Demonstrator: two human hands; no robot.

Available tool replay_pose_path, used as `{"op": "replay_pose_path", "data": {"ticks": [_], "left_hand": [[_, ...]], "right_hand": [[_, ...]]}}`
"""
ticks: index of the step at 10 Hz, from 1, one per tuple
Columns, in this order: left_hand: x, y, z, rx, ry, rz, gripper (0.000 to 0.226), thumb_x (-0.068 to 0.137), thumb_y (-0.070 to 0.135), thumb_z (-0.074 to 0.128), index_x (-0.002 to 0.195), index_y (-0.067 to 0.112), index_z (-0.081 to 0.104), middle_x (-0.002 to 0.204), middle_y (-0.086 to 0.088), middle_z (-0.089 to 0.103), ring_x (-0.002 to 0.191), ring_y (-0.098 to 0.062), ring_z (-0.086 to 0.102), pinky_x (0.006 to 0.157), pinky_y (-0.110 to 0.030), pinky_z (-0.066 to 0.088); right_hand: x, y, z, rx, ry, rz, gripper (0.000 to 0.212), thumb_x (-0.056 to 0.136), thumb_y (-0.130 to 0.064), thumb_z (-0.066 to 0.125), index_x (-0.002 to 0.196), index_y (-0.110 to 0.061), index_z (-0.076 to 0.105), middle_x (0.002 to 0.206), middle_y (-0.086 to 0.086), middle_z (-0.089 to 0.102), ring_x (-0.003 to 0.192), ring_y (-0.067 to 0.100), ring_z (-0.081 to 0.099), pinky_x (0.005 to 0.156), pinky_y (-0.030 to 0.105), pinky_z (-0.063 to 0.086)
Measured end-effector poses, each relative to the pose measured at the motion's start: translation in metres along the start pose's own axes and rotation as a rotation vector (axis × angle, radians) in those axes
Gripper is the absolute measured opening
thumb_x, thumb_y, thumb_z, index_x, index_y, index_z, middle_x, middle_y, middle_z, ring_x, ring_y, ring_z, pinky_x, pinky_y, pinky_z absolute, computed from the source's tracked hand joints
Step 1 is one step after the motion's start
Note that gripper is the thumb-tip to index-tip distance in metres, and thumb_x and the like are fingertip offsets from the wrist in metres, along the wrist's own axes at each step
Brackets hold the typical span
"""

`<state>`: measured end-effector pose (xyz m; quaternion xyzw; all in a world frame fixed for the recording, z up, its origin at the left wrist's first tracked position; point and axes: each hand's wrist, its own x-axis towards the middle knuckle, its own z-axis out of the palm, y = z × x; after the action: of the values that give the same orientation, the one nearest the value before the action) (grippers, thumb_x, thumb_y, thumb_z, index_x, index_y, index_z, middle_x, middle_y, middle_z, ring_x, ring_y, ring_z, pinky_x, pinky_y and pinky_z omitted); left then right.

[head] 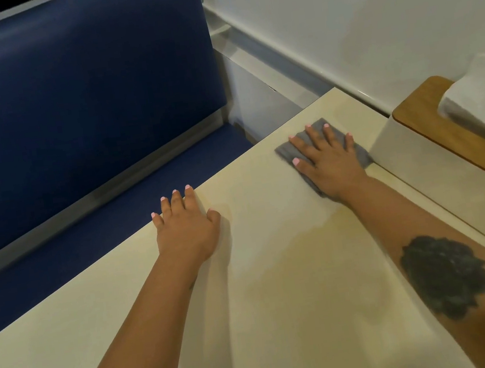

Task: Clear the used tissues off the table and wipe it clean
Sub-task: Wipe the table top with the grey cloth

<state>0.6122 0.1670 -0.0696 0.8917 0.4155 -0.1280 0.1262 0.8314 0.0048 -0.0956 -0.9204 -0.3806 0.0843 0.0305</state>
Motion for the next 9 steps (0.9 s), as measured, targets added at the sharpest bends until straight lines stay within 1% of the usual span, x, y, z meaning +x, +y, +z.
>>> {"op": "replay_pose_path", "data": {"ticks": [1,2,3,4,5,6,8,9], "left_hand": [[0.001,0.001,0.001,-0.003,0.004,-0.004,0.061,0.099,0.041,0.022,0.15,0.017,-0.002,0.158,-0.008,0.0,0.145,-0.029,-0.004,0.117,-0.047,0.0],[0.001,0.001,0.002,0.01,0.017,-0.002,0.062,0.098,0.041,0.022,0.15,0.017,-0.002,0.158,-0.008,0.001,0.145,-0.029,-0.003,0.117,-0.047,0.001],[0.001,-0.001,0.003,0.01,0.026,0.005,0.062,0.098,0.041,0.022,0.15,0.017,-0.001,0.158,-0.008,0.001,0.145,-0.029,-0.003,0.116,-0.047,0.001],[0.001,-0.001,0.002,0.002,0.023,0.004,0.062,0.098,0.04,0.023,0.15,0.016,-0.001,0.158,-0.008,0.001,0.145,-0.029,-0.003,0.117,-0.047,0.001],[0.001,0.0,0.002,-0.001,0.016,0.002,0.062,0.098,0.041,0.023,0.15,0.017,-0.001,0.158,-0.008,0.001,0.145,-0.029,-0.004,0.116,-0.047,0.001],[0.001,0.0,0.002,0.001,0.011,-0.001,0.062,0.098,0.041,0.023,0.15,0.017,-0.002,0.158,-0.008,0.0,0.145,-0.029,-0.004,0.117,-0.047,0.001],[0.002,0.0,0.002,0.001,0.004,0.006,0.062,0.099,0.041,0.023,0.15,0.017,-0.002,0.158,-0.008,0.0,0.145,-0.029,-0.004,0.116,-0.047,0.001],[0.002,-0.001,0.002,-0.004,0.0,0.005,0.062,0.099,0.041,0.022,0.15,0.017,-0.002,0.158,-0.008,-0.001,0.145,-0.029,-0.005,0.116,-0.047,0.001]], "right_hand": [[0.015,-0.015,-0.002,-0.007,-0.009,0.038,0.054,0.099,-0.049,0.017,0.149,-0.039,0.001,0.16,0.0,-0.005,0.145,0.03,-0.01,0.112,0.059,-0.005],[-0.002,-0.024,0.002,-0.037,0.002,-0.037,0.054,0.099,-0.048,0.015,0.149,-0.037,-0.002,0.16,0.0,-0.006,0.145,0.03,-0.011,0.112,0.058,-0.006],[-0.026,-0.015,0.005,-0.047,0.012,-0.076,0.054,0.099,-0.047,0.015,0.149,-0.037,-0.004,0.159,-0.003,-0.008,0.145,0.027,-0.013,0.113,0.054,-0.007],[-0.02,-0.005,0.002,-0.005,0.005,0.024,0.054,0.1,-0.047,0.016,0.15,-0.036,-0.002,0.159,-0.002,-0.007,0.145,0.027,-0.012,0.113,0.053,-0.008],[0.003,-0.009,0.0,0.057,0.016,0.202,0.055,0.1,-0.047,0.016,0.15,-0.033,0.0,0.16,0.001,-0.005,0.145,0.03,-0.011,0.112,0.057,-0.007],[0.009,-0.017,0.0,0.085,0.018,0.277,0.056,0.1,-0.047,0.016,0.151,-0.029,0.0,0.16,0.003,-0.006,0.145,0.031,-0.011,0.113,0.057,-0.007],[-0.051,-0.002,0.006,0.05,0.049,0.183,0.055,0.101,-0.045,0.014,0.151,-0.029,-0.003,0.16,0.001,-0.005,0.146,0.027,-0.009,0.115,0.049,-0.007],[-0.081,0.012,0.01,0.058,0.046,0.148,0.055,0.1,-0.047,0.011,0.151,-0.029,0.002,0.16,-0.001,-0.002,0.146,0.025,-0.007,0.115,0.046,-0.007]]}}
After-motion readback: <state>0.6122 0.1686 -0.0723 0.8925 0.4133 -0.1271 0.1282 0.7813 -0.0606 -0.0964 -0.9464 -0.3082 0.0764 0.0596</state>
